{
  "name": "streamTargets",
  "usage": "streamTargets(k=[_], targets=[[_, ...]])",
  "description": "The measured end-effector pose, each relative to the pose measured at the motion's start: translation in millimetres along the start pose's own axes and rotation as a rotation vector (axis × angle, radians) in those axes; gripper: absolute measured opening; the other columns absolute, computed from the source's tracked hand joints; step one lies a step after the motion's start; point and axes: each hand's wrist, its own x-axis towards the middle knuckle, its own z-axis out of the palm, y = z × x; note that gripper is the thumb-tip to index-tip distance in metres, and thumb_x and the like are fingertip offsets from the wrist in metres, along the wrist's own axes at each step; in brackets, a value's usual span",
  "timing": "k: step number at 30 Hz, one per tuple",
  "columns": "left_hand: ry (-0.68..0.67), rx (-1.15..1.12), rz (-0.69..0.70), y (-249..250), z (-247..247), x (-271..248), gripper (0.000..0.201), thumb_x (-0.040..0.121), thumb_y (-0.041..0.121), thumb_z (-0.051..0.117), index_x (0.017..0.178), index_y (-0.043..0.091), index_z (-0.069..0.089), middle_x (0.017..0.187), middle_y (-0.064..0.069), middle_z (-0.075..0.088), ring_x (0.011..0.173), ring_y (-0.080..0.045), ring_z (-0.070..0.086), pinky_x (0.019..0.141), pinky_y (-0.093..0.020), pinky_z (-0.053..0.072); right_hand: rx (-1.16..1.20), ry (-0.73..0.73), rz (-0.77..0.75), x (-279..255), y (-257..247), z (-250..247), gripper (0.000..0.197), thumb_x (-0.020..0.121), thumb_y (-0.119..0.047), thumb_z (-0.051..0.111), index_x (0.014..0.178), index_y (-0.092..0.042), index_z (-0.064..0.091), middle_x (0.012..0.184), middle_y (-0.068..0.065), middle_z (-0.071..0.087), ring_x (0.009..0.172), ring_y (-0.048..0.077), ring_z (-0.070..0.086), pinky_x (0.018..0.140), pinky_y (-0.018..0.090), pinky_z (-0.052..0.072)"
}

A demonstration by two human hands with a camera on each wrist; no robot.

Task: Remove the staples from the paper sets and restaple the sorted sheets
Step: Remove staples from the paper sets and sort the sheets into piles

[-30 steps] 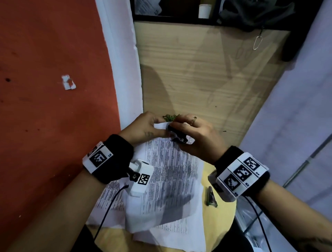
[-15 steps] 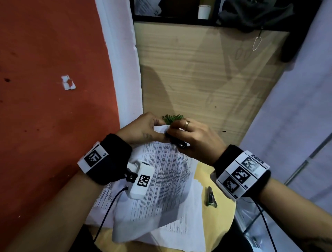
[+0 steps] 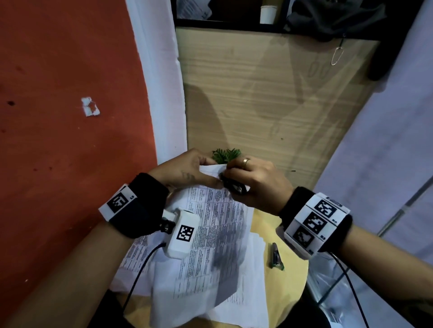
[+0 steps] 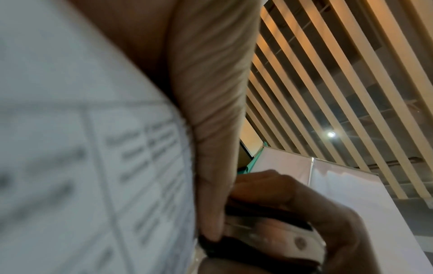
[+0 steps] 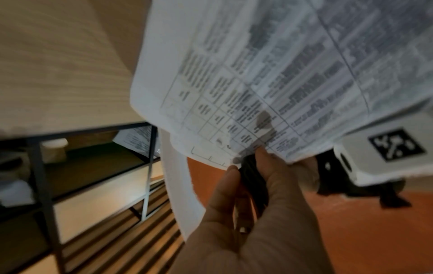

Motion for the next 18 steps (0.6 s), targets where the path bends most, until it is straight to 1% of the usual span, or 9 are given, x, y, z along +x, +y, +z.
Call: streamTargets(k=[3,5,7,8,10,13,15,17,18], targets=[[-0.014,-0.025,0.002,-2,-6,-3,0.025,0.064,0.016,0.082,0.087,0.008,0.074,0.084,-0.01,0.071,0.075,-0.022,0.064,0.074,-0.032,0.049,0.142,0.071,0.118,0,1,-2,0.024,0.066,-0.009,0.074,0.089,-0.003,0.07,0.087,0.01,0.066,0.076,0.025,0.064,0.063,0.029,0.051],[-0.002,-0.076,0.026,-2,-5,-5,0.028,0.067,0.019,0.075,0.093,0.009,0.074,0.091,-0.013,0.072,0.082,-0.024,0.065,0.08,-0.034,0.049,0.249,0.117,0.184,-1,0,-3,0.022,0.069,-0.008,0.076,0.089,-0.002,0.069,0.088,0.01,0.065,0.079,0.018,0.061,0.068,0.026,0.05],[0.02,-0.125,0.055,-3,0,-6,0.026,0.069,0.021,0.072,0.094,0.014,0.075,0.097,-0.01,0.073,0.088,-0.02,0.067,0.085,-0.032,0.051,0.328,0.174,0.244,-3,-1,-2,0.021,0.069,-0.007,0.077,0.087,0.0,0.069,0.087,0.01,0.065,0.079,0.014,0.059,0.07,0.019,0.047],[0.034,-0.14,0.071,-3,2,-7,0.022,0.07,0.021,0.071,0.091,0.018,0.076,0.095,-0.005,0.074,0.089,-0.016,0.068,0.085,-0.028,0.051,0.36,0.202,0.273,-3,-1,-2,0.022,0.068,-0.007,0.078,0.086,0.0,0.069,0.085,0.009,0.066,0.079,0.013,0.059,0.07,0.019,0.046],[0.057,-0.15,0.097,-2,5,-7,0.016,0.071,0.02,0.07,0.087,0.02,0.076,0.089,0.003,0.075,0.086,-0.008,0.068,0.081,-0.02,0.051,0.428,0.245,0.326,-4,-1,0,0.023,0.065,-0.008,0.079,0.085,0.0,0.069,0.084,0.007,0.066,0.077,0.014,0.061,0.07,0.022,0.047],[0.11,-0.088,0.149,-1,8,-5,0.01,0.076,0.014,0.07,0.085,0.017,0.073,0.079,0.011,0.073,0.078,0.001,0.064,0.073,-0.014,0.047,0.49,0.29,0.394,-7,-2,2,0.025,0.064,-0.009,0.081,0.085,-0.003,0.07,0.083,0.005,0.067,0.076,0.015,0.062,0.069,0.028,0.049],[0.169,-0.056,0.164,-4,9,-3,0.007,0.079,0.01,0.073,0.086,0.012,0.073,0.081,0.003,0.073,0.077,-0.004,0.063,0.073,-0.02,0.047,0.488,0.316,0.417,-7,-2,2,0.026,0.063,-0.009,0.081,0.086,-0.005,0.071,0.083,0.003,0.067,0.075,0.01,0.062,0.07,0.026,0.049],[0.22,-0.052,0.175,-7,11,-1,0.019,0.077,0.016,0.074,0.09,0.003,0.073,0.087,-0.018,0.072,0.079,-0.013,0.061,0.075,-0.029,0.045,0.457,0.34,0.421,-7,-4,3,0.026,0.061,-0.008,0.081,0.085,-0.005,0.071,0.083,0.001,0.066,0.076,0.007,0.061,0.071,0.021,0.048],[0.239,-0.037,0.181,-9,12,0,0.024,0.075,0.02,0.073,0.089,0.001,0.072,0.086,-0.02,0.07,0.078,-0.015,0.059,0.074,-0.031,0.044,0.437,0.353,0.419,-7,-5,4,0.025,0.061,-0.008,0.08,0.084,-0.004,0.071,0.082,0.001,0.066,0.076,0.007,0.06,0.071,0.019,0.047]])
